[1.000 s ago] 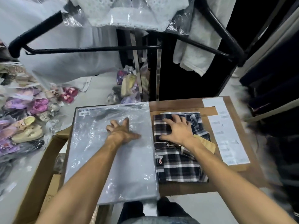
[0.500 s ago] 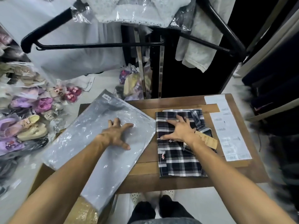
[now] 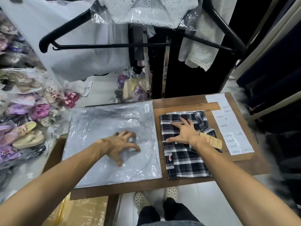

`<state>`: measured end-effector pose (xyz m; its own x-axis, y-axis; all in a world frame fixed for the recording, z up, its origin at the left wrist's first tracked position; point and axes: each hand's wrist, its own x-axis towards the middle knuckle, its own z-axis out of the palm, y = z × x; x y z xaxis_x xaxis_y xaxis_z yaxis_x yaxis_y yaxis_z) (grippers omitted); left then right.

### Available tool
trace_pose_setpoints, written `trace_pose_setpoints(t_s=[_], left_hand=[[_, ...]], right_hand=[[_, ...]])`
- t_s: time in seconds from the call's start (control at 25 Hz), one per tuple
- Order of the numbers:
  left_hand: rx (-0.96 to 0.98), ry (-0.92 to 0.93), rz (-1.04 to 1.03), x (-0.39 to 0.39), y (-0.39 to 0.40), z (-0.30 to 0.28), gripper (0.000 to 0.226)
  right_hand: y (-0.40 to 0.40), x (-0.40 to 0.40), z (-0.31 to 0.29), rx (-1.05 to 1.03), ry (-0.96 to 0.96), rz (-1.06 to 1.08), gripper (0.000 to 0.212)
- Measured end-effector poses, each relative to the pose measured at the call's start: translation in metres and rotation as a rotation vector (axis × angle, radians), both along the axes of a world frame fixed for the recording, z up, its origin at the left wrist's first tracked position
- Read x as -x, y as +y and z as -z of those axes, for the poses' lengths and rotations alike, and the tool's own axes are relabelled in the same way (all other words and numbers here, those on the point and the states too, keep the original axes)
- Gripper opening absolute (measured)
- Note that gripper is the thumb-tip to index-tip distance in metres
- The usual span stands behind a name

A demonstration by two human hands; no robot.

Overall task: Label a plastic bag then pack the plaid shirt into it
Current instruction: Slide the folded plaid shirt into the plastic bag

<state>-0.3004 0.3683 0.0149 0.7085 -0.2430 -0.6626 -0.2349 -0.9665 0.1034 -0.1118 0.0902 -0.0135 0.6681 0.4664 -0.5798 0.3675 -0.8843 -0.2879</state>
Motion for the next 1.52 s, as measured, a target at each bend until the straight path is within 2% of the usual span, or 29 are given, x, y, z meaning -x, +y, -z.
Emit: trace_pose_setpoints(t_s=[0.12,0.2,0.28,0.44,0.6,0.76,0.88,1.04,1.08,1.16,1.24,1.32,1.44,1.52], left_hand=[[0.094,-0.171,-0.218,-0.008,-0.012,0.000,0.070],[0.048,-0.230,-0.399,-0.016,-0.020,0.011,0.077],[0.011,-0.172,-0.502,-0.019,-0.026,0.022,0.087],[0.006,-0.139,-0.563,-0.025,-0.064,0.028,0.089],[-0.040,-0.134,-0.551,-0.027,-0.065,0.022,0.086],[-0.138,-0.337,-0.537,-0.037,-0.074,0.013,0.062],[0.025,-0.342,-0.668,-0.047,-0.105,0.013,0.048],[0.125,-0.182,-0.819,-0.056,-0.129,0.024,0.050],[0.150,-0.178,-0.849,-0.057,-0.129,0.027,0.047],[0.226,-0.174,-0.893,-0.059,-0.125,0.034,0.044],[0.274,-0.178,-0.923,-0.059,-0.117,0.040,0.044],[0.286,-0.204,-0.948,-0.056,-0.111,0.040,0.041],[0.239,-0.217,-0.952,-0.056,-0.114,0.038,0.030],[0.181,-0.207,-0.927,-0.056,-0.115,0.036,0.039]], right_hand=[[-0.002,0.013,-0.003,0.003,-0.005,0.024,0.105],[-0.001,0.020,-0.003,-0.009,-0.005,0.030,0.104],[0.000,0.023,-0.005,-0.020,0.008,0.026,0.103],[-0.023,0.003,-0.008,-0.012,0.018,-0.043,0.103],[-0.018,0.005,-0.010,0.004,0.015,-0.057,0.105],[-0.013,0.012,-0.002,0.022,-0.022,-0.113,0.105],[-0.013,0.021,-0.002,0.066,-0.076,-0.175,0.102],[-0.017,0.026,-0.007,0.148,-0.290,-0.326,0.090],[-0.019,0.027,-0.009,0.123,-0.381,-0.373,0.083],[-0.021,0.025,-0.013,-0.053,-0.488,-0.516,0.065],[-0.020,0.022,-0.017,-0.236,-0.422,-0.731,0.050],[-0.017,0.023,-0.016,-0.283,-0.359,-0.925,0.044],[-0.013,0.030,-0.008,-0.266,-0.298,-1.044,0.042],[-0.008,0.032,-0.009,-0.236,-0.263,-1.057,0.040]])
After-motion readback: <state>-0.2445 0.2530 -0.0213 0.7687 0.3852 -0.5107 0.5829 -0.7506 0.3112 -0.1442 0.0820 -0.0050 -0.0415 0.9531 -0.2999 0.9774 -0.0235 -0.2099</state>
